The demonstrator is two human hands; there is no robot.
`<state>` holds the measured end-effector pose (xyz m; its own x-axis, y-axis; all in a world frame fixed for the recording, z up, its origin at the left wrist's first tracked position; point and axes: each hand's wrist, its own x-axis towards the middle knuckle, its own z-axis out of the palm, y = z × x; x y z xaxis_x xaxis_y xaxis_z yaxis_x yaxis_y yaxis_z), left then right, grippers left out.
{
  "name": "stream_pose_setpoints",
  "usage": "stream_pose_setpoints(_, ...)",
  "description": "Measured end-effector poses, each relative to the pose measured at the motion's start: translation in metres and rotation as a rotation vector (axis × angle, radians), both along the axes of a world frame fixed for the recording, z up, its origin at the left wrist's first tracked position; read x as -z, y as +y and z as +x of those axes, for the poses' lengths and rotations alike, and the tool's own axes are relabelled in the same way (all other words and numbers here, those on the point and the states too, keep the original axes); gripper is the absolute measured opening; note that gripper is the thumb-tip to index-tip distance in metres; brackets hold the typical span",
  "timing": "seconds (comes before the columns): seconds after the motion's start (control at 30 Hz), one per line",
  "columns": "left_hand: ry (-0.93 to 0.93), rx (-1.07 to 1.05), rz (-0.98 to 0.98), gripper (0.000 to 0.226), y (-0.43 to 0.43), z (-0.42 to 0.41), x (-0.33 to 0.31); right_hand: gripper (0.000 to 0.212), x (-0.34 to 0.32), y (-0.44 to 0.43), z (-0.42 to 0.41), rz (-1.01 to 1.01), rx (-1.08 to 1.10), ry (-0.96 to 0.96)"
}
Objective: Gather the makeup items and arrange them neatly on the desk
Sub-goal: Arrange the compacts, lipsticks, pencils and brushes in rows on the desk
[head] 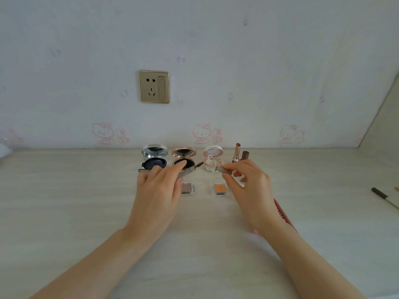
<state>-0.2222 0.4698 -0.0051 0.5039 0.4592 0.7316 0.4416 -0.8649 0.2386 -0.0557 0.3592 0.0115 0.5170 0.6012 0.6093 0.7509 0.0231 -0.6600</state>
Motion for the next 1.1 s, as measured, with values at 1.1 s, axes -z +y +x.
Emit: stream_pose_setpoints(1.1,0.3,0.416,-0.287,0.021,-0.118,0.177,-0.031,0.024,0.012,-0.124,0.127,-0.428,0.277,-0.109)
